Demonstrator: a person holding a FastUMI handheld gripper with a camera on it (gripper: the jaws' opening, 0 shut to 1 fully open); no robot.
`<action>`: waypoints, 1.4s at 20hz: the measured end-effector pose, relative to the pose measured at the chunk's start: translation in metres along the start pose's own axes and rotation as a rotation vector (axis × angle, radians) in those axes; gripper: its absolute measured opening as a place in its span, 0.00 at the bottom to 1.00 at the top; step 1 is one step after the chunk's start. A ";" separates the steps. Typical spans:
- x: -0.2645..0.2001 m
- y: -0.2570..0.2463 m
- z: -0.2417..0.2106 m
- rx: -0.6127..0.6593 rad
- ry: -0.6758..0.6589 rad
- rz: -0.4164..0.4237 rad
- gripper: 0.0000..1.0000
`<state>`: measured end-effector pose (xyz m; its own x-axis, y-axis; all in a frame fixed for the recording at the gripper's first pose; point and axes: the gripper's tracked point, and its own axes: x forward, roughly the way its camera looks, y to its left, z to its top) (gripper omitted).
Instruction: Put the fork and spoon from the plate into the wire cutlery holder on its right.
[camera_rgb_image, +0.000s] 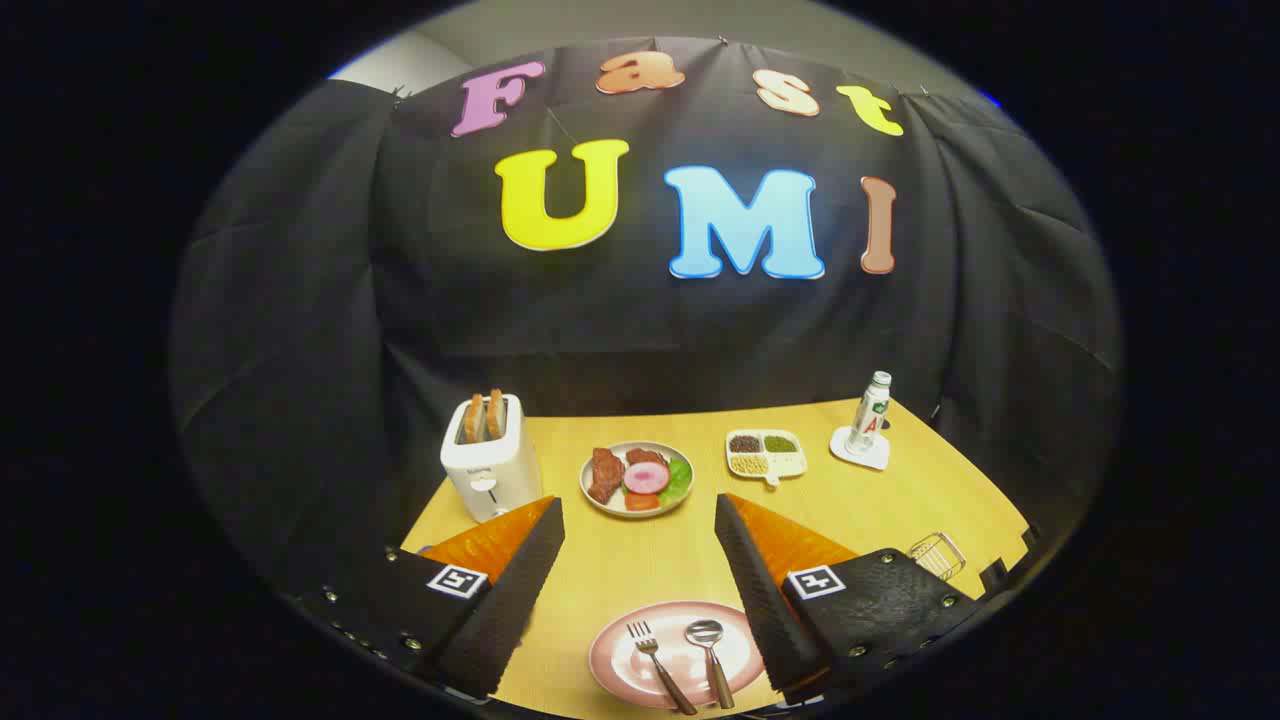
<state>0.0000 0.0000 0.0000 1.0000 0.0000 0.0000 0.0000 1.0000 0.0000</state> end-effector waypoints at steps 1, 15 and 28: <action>0.004 -0.004 -0.010 -0.001 0.032 -0.015 0.93; 0.041 -0.055 -0.172 -0.086 0.616 -0.153 0.87; 0.038 -0.080 -0.266 -0.183 0.986 -0.150 0.74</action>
<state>0.0378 -0.0800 -0.2660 0.5442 -0.2083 -0.8127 0.0430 0.9743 -0.2210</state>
